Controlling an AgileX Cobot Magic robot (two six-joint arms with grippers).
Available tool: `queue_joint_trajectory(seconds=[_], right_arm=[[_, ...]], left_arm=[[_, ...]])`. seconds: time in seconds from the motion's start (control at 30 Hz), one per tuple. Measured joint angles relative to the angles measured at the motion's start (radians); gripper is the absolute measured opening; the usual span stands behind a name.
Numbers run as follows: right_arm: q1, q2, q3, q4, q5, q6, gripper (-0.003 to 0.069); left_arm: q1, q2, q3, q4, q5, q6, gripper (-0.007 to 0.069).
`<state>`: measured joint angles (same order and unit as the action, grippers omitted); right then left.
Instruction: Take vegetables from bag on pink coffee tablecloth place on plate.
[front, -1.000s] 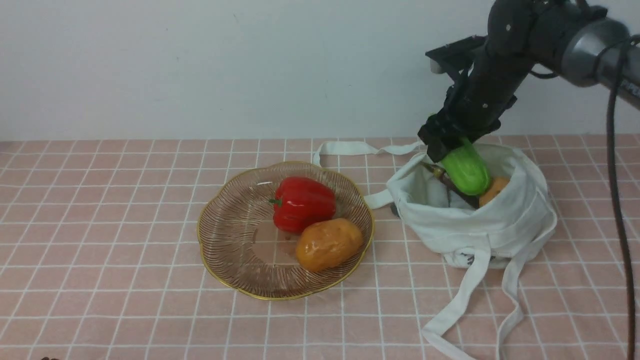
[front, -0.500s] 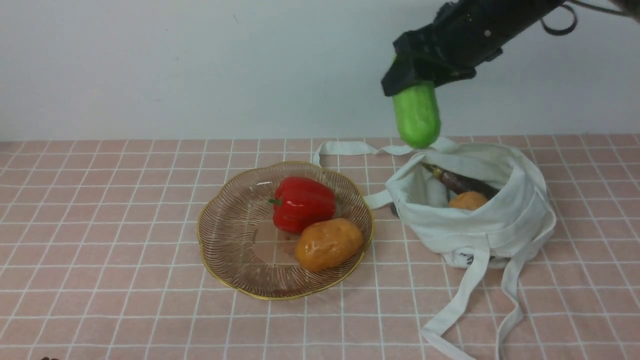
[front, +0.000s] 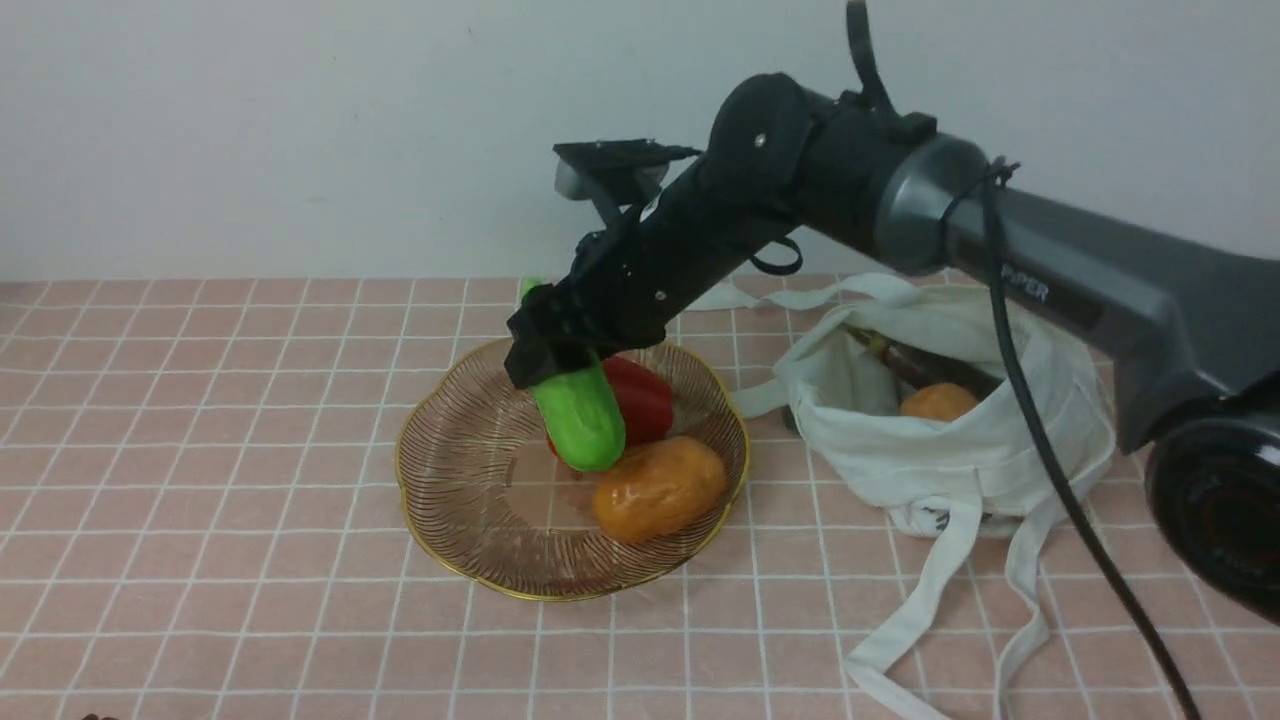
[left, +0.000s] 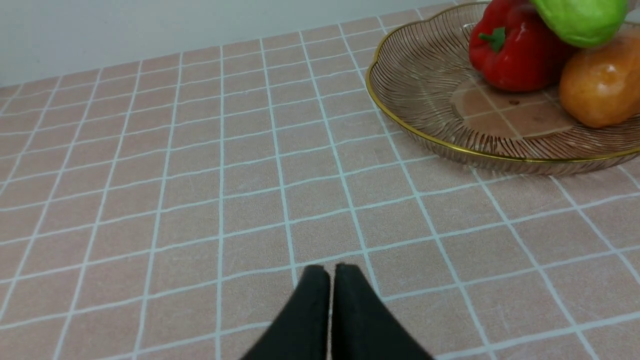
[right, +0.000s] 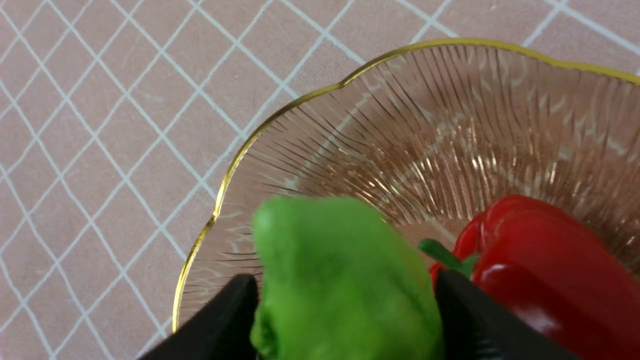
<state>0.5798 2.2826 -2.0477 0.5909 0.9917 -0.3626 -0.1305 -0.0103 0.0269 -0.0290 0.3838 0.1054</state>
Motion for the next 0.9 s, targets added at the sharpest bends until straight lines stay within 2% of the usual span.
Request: queue_joint_trajectory(seconds=[0.03,0.07,0.17,0.2,0.27,0.33,0.43,0.53,0.57,0.6,0.7,0.73,0.8,0.83,0.9], right_arm=[[0.005,0.0,0.0,0.0,-0.003,0.0,0.0523],[0.006,0.0,0.0,0.0,-0.002,-0.001,0.0532],[0.008,0.0,0.0,0.0,0.021,-0.002,0.0655],[0.006,-0.001,0.0,0.0,0.039,-0.002,0.0671],[0.004,-0.004,0.0,0.0,0.065,-0.001,0.068],[-0.012,-0.018,-0.025,-0.004,0.159,0.015,0.0685],[-0.038,-0.034,-0.078,-0.009,0.23,0.062,0.0659],[-0.085,-0.082,-0.16,-0.025,0.242,0.168,0.0553],[-0.109,-0.132,-0.181,-0.045,0.244,0.219,0.0456],[-0.112,-0.139,-0.182,-0.048,0.243,0.224,0.0443],[-0.146,-0.244,-0.176,-0.1,0.254,0.259,0.0263],[-0.156,-0.308,-0.16,-0.136,0.256,0.264,0.0174],[-0.162,-0.415,-0.119,-0.198,0.26,0.268,0.0064],[-0.162,-0.5,-0.083,-0.246,0.262,0.268,0.0022],[-0.163,-0.578,-0.031,-0.293,0.263,0.268,0.0003]], left_arm=[[0.0,0.0,0.0,0.0,0.0,0.0,-0.0005],[0.0,0.0,0.0,0.0,0.0,0.0,-0.0005],[0.0,0.0,0.0,0.0,0.0,0.0,-0.0005],[0.0,0.0,0.0,0.0,0.0,0.0,-0.0005],[0.0,0.0,0.0,0.0,0.0,0.0,-0.0005],[0.0,0.0,0.0,0.0,0.0,0.0,-0.0005],[0.0,0.0,0.0,0.0,0.0,0.0,-0.0005],[0.0,0.0,0.0,0.0,0.0,0.0,-0.0005],[0.0,0.0,0.0,0.0,0.0,0.0,-0.0005],[0.0,0.0,0.0,0.0,0.0,0.0,-0.0005],[0.0,0.0,0.0,0.0,0.0,0.0,-0.0005],[0.0,0.0,0.0,0.0,0.0,0.0,-0.0005],[0.0,0.0,0.0,0.0,0.0,0.0,-0.0005],[0.0,0.0,0.0,0.0,0.0,0.0,-0.0005],[0.0,0.0,0.0,0.0,0.0,0.0,-0.0005]])
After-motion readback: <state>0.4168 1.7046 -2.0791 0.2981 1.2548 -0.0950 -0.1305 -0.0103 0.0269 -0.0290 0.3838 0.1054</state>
